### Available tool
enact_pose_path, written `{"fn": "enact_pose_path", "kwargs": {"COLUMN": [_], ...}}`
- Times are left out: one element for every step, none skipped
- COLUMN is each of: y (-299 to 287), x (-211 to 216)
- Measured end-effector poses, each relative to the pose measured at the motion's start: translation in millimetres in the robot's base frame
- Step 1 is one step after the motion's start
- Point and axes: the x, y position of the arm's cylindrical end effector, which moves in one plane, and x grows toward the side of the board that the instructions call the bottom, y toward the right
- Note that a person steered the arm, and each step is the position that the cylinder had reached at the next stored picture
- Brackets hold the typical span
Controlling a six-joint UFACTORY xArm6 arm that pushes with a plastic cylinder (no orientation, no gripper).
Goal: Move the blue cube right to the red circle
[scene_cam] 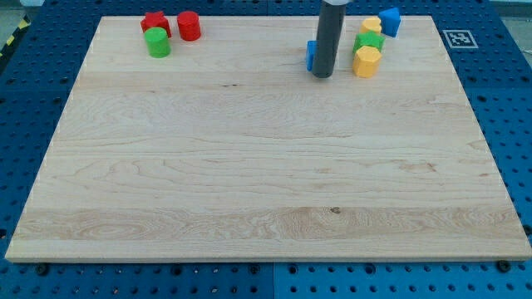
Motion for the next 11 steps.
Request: {"fn": "enact_pose_path", "kwargs": {"y": [-5,11,38,44,35,7,-25,-47,-57,-58,-58], "x": [-18,-23,-23,-31,-42,-43,-49,-68,-73,-72,-22]}}
